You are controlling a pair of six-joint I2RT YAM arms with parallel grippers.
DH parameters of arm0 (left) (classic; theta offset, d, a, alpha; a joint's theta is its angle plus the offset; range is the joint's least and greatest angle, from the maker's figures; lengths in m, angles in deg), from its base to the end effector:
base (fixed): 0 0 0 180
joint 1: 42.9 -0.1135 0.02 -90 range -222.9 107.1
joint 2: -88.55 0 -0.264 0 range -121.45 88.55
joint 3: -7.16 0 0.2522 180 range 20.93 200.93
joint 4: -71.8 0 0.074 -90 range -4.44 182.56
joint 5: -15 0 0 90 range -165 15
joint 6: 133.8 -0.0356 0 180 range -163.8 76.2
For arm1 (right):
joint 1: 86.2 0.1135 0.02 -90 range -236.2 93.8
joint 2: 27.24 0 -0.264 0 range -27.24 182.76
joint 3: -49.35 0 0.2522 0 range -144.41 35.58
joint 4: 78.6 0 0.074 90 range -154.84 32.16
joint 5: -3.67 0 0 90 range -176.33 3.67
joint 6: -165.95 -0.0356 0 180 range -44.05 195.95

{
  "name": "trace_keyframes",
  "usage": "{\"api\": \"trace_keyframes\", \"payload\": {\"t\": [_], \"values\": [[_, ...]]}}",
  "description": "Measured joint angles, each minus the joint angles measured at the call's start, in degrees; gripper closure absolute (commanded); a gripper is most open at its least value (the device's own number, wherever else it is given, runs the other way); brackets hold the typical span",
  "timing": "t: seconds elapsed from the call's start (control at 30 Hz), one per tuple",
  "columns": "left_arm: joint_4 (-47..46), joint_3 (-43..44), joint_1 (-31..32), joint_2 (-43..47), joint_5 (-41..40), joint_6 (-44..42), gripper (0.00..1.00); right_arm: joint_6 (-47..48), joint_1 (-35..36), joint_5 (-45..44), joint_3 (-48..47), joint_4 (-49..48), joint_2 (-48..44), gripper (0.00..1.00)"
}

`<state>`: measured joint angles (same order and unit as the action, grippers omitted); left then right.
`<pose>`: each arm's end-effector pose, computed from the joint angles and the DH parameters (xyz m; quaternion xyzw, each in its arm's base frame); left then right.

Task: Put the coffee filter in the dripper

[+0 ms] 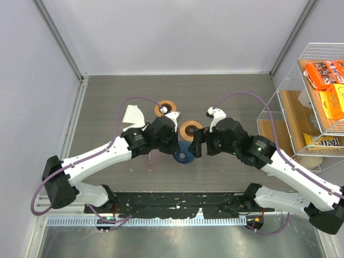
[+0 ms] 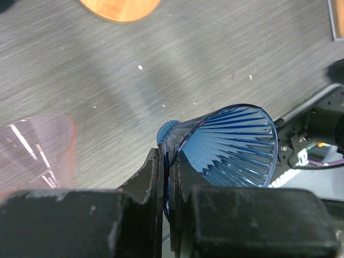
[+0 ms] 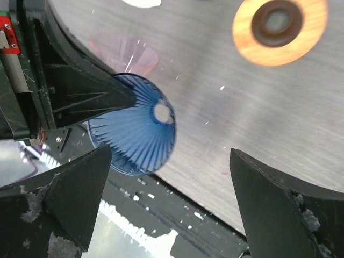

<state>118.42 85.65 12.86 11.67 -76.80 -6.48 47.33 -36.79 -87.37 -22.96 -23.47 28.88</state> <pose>0.1639 -0.2388 0.3002 0.1421 0.9128 -0.2677 0.2737 0.1308 0.1517 0.3341 -0.1590 0.8882 0.2649 0.3400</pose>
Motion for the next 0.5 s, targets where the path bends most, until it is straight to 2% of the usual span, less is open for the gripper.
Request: {"api": "trace_keyframes", "payload": {"t": [0.27,0.5], "values": [[4.9,5.1,-1.9,0.5,-7.2,-0.2,1.0,-0.7,0.0,-13.9,1.8,-3.3,-11.8,0.05],[5.4,8.9,-11.1,0.8,-7.5,-0.5,1.0,-2.4,0.0,-26.9,8.5,-5.1,-28.7,0.05]]}}
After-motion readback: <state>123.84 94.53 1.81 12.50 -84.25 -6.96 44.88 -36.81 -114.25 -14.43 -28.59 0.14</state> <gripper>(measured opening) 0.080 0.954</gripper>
